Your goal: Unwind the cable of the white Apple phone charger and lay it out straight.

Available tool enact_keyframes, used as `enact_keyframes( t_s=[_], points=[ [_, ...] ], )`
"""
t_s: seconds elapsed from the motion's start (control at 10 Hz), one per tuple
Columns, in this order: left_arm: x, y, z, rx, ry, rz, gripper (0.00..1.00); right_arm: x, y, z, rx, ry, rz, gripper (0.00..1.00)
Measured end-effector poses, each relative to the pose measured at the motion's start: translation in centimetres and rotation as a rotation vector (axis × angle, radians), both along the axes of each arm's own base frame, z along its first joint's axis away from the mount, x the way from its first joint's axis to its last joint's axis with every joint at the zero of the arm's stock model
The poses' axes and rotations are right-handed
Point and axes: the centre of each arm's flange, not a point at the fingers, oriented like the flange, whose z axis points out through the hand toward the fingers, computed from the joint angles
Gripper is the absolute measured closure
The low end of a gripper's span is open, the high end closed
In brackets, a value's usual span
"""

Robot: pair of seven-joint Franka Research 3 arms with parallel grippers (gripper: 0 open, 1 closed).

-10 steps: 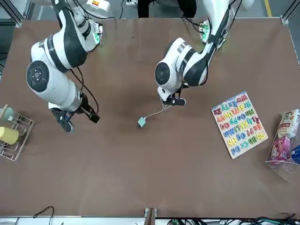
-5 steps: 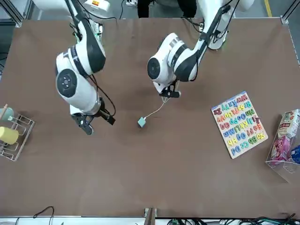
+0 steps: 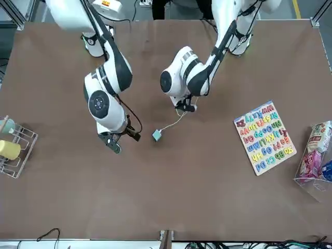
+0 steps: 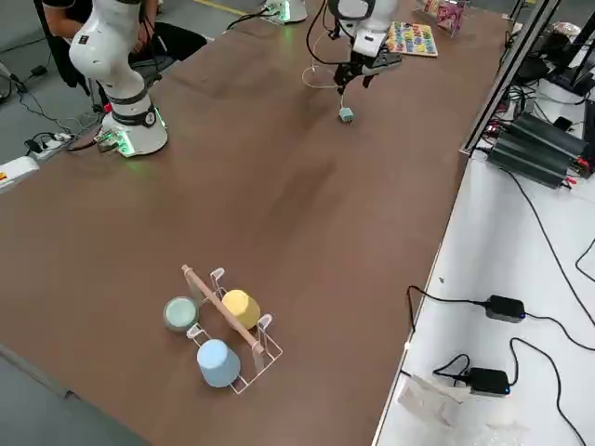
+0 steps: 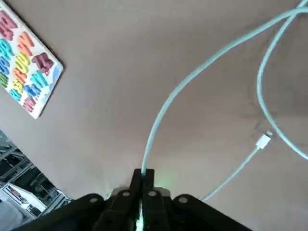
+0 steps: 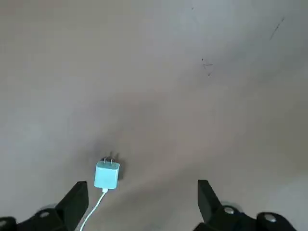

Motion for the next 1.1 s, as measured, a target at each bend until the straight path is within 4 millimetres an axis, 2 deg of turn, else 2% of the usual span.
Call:
enact_keyframes(
  t_s=[0.2,0.3,0.5,0.8,0.9,1.1],
  points=[
    [2.1,2.5,1.4,-0.033,0.019,0.004,0.97,0.3,-0.4,0.1,-0.001,-0.003,-0.01,0.0],
    [2.6,3.0,2.8,-0.056,0.011,0.014,0.97,0.3,-0.5,0.1,-0.002,-0.003,-0.012,0.0],
    [1.9,2.3,7.1,-0.124,-0.02,0.026,0.97,0.4,-0.6,0.1,-0.003,-0.003,-0.015,0.0],
    [-0.3,2.0,18.1,-0.271,-0.135,0.031,0.97,0.4,-0.6,0.2,-0.003,-0.004,-0.017,0.0],
    [-1.9,1.4,20.6,-0.307,-0.157,0.012,0.97,0.4,-0.6,0.2,-0.003,-0.004,-0.018,0.0],
    [-5.9,-0.7,23.7,-0.357,-0.174,-0.05,0.97,0.4,-0.6,0.2,-0.003,-0.004,-0.021,0.0]
  ],
)
